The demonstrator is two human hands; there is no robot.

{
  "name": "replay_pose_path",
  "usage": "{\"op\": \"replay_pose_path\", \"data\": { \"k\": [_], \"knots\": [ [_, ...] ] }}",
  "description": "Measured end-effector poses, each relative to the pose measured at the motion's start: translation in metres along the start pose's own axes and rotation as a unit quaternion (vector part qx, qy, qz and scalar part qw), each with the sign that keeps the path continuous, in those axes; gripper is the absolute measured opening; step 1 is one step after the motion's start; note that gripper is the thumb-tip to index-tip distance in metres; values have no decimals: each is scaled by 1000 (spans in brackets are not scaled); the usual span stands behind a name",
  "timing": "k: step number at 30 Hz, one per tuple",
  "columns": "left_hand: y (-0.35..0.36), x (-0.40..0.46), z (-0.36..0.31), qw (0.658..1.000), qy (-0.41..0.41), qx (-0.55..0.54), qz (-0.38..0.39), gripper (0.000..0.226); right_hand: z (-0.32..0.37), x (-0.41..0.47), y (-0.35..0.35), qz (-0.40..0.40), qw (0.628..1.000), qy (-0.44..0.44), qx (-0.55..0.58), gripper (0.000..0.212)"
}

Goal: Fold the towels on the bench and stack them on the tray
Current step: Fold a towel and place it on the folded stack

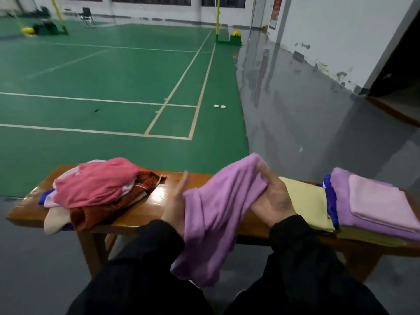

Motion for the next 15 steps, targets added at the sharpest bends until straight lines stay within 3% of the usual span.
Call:
{"op": "replay_pose_path", "data": {
  "k": [1, 3, 5, 7, 10, 12, 14, 15],
  "knots": [
    [-3, -5, 15, 999, -32, 27, 30, 72, 0, 0, 0, -3, 1000, 9, -17, 46],
    [-11, 1, 7, 997, 0, 63, 51, 69, -16, -3, -4, -15, 993, 74, -88, 67],
    [-14, 7, -24, 998, 64, -21, 11, 68, -28, -8, -14, -15, 991, 94, -98, 59],
    [-18, 9, -38, 994, 88, -59, -27, 63, -30, -10, -23, -7, 998, 64, -16, 64],
    [-6, -8, -7, 1000, 7, 14, 24, 75, -43, -15, -34, -17, 997, 69, 9, 75],
    [-19, -3, -12, 999, 29, 22, 25, 64, -29, -17, -38, -27, 998, 31, 46, 61],
    [-22, 3, -22, 999, 26, 23, 10, 62, -14, -20, -37, -68, 997, -10, -32, 35],
    [-22, 5, -24, 998, 21, 51, 15, 64, -17, -20, -36, -83, 994, 9, -72, 29]
  ]
}}
Point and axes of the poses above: each hand's wrist, its own x-axis towards the middle knuckle, its own y-axis out of the palm, z = x × y, the point moved 10 cm from there along x, towards the middle knuckle, and after that the axes turned 13 degrees about y, right-handed, at the moved point
